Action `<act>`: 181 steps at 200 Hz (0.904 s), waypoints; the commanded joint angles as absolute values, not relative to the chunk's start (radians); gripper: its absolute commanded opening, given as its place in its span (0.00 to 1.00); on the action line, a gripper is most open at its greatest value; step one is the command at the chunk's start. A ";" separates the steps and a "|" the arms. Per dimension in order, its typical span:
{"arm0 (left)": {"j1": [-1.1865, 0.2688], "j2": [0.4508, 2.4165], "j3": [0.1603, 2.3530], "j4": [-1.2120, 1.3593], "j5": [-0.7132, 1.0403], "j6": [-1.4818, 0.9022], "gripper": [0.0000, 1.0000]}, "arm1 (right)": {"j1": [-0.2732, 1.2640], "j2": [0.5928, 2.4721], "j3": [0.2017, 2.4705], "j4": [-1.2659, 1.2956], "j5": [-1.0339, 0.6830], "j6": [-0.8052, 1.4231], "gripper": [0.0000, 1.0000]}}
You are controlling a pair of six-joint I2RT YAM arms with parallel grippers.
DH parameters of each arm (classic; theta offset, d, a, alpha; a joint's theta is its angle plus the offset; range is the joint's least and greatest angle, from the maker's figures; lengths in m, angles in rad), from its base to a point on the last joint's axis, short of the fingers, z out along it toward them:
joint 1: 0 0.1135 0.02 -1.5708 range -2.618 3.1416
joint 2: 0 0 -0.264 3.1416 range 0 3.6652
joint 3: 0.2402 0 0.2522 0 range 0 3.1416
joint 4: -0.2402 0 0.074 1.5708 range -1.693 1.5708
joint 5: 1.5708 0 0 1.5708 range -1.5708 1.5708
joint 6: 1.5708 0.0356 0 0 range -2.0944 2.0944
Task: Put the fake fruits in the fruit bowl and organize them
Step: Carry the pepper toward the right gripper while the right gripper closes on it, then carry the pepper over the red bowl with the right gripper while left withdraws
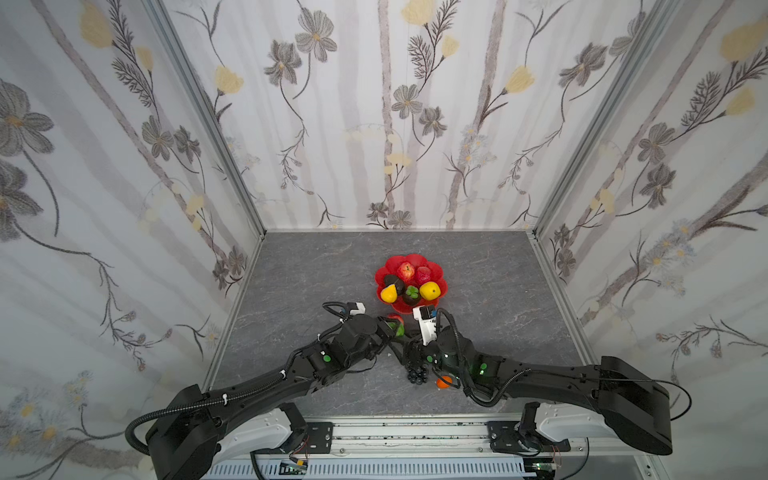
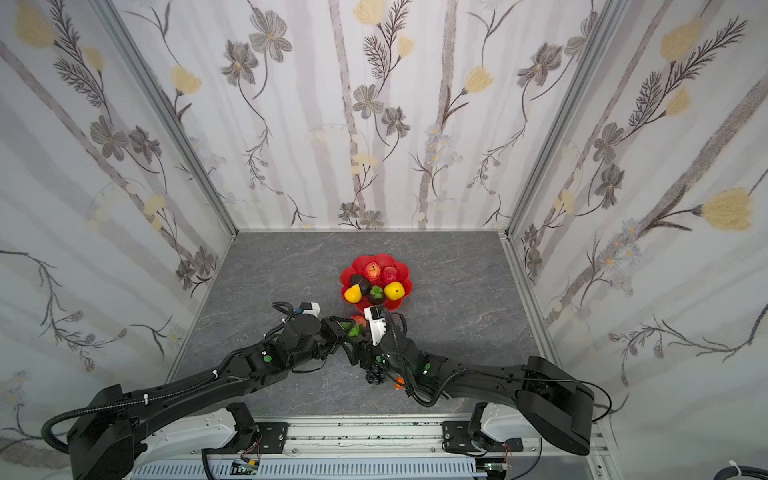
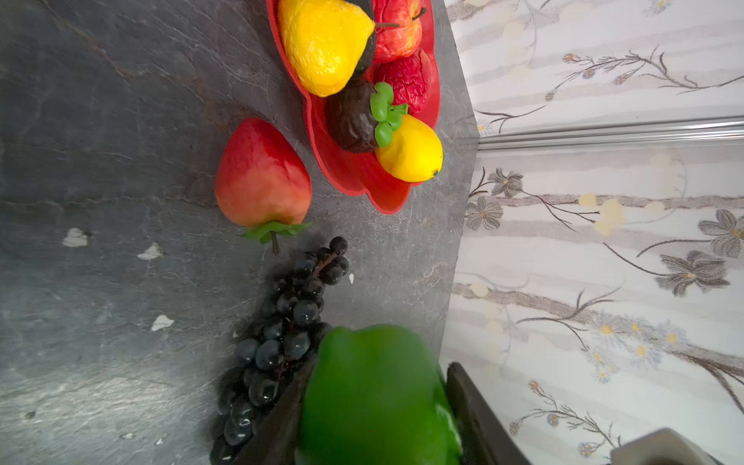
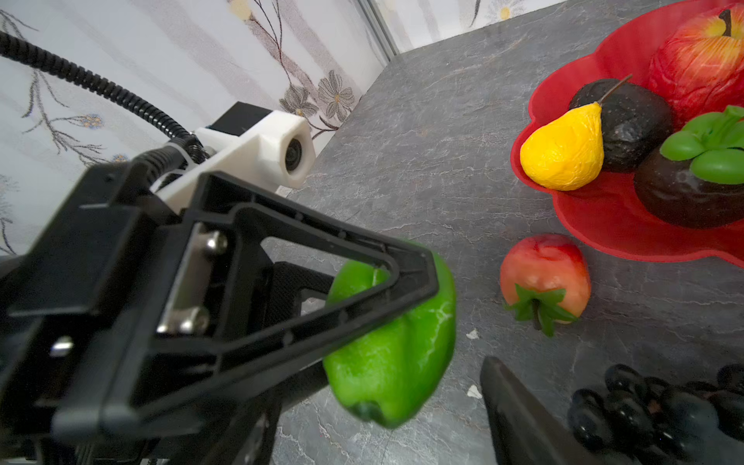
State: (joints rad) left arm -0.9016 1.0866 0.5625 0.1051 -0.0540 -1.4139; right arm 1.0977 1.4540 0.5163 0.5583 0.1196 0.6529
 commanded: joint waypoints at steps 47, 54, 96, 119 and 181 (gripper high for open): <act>-0.904 1.084 0.560 0.141 0.008 -1.470 0.43 | 1.098 1.490 0.533 0.699 0.208 0.628 0.63; -0.904 1.086 0.562 0.143 0.008 -1.468 0.43 | 1.098 1.495 0.538 0.701 0.213 0.625 0.61; -0.903 1.104 0.560 0.153 0.009 -1.455 0.48 | 1.098 1.513 0.563 0.687 0.224 0.615 0.51; -0.897 1.108 0.557 0.153 0.006 -1.439 0.55 | 1.098 1.510 0.582 0.633 0.238 0.613 0.46; -0.826 1.069 0.535 0.133 0.018 -1.353 0.72 | 1.091 1.498 0.646 0.460 0.283 0.603 0.41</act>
